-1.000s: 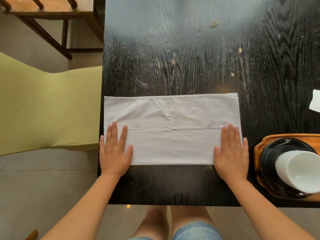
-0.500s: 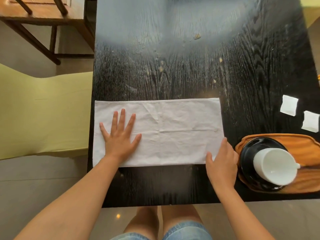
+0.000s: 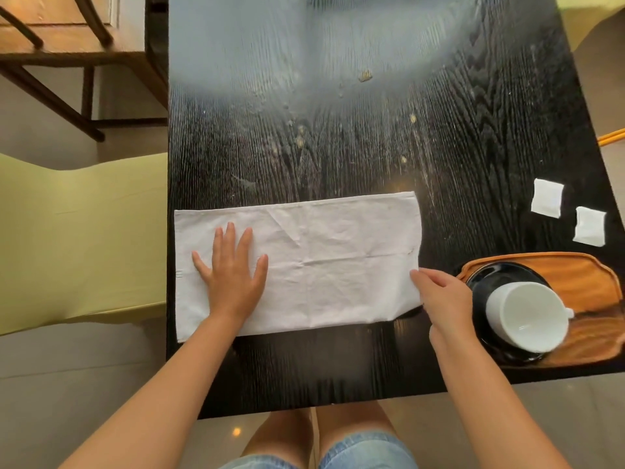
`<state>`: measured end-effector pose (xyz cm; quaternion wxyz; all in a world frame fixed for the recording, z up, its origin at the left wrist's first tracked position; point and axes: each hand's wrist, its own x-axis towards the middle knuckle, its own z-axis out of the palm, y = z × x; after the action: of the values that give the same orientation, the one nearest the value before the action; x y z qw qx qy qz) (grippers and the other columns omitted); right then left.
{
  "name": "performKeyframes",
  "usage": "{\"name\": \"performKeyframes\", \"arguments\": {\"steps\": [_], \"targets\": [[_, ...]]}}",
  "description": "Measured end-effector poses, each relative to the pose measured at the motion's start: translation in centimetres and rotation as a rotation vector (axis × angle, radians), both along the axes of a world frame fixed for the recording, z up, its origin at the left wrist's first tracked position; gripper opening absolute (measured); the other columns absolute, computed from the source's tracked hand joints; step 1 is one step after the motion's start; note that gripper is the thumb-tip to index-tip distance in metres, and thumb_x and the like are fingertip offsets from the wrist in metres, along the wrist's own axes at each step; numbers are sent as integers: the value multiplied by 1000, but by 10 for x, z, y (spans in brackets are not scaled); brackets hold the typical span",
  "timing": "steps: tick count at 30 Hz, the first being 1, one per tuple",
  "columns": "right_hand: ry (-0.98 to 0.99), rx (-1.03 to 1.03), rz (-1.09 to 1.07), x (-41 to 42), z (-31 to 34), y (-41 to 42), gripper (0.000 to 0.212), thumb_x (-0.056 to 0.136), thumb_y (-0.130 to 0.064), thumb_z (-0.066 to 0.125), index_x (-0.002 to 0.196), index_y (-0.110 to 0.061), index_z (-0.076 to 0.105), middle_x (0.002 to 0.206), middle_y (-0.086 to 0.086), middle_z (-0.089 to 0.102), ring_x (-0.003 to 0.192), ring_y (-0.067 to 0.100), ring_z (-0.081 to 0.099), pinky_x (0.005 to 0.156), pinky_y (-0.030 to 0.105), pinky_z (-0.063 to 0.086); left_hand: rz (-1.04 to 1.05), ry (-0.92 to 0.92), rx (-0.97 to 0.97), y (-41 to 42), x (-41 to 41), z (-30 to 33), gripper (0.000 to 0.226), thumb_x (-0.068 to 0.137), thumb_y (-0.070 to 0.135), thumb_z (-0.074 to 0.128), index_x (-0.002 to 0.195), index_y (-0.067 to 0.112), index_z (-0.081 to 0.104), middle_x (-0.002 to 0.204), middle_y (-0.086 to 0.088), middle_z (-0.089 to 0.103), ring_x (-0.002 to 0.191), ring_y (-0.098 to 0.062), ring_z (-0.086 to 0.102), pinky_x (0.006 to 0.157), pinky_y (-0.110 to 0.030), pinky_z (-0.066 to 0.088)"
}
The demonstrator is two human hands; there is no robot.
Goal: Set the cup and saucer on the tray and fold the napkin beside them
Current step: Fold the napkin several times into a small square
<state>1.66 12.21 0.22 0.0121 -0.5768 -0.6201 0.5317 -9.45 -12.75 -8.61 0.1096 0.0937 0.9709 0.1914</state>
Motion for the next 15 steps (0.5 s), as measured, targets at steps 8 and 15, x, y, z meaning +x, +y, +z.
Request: {"name": "performKeyframes", "arguments": {"steps": [8, 15], "targets": [[137, -36, 265, -32, 27, -43, 4, 83, -14, 66, 83, -16, 70, 81, -1, 69, 80, 10, 63, 68, 24, 49, 82, -590, 629, 110, -31, 87, 37, 87, 46, 55, 88, 12, 69, 83, -1, 71, 71, -14, 66, 71, -30, 49], [149, -68, 532, -56, 26, -97, 4, 84, -22, 66, 80, -22, 68, 76, -13, 64, 75, 3, 61, 63, 9, 43, 114, -332, 611, 88, -48, 93, 22, 80, 18, 65, 67, 1, 65, 65, -13, 63, 61, -13, 49, 59, -31, 41]]}}
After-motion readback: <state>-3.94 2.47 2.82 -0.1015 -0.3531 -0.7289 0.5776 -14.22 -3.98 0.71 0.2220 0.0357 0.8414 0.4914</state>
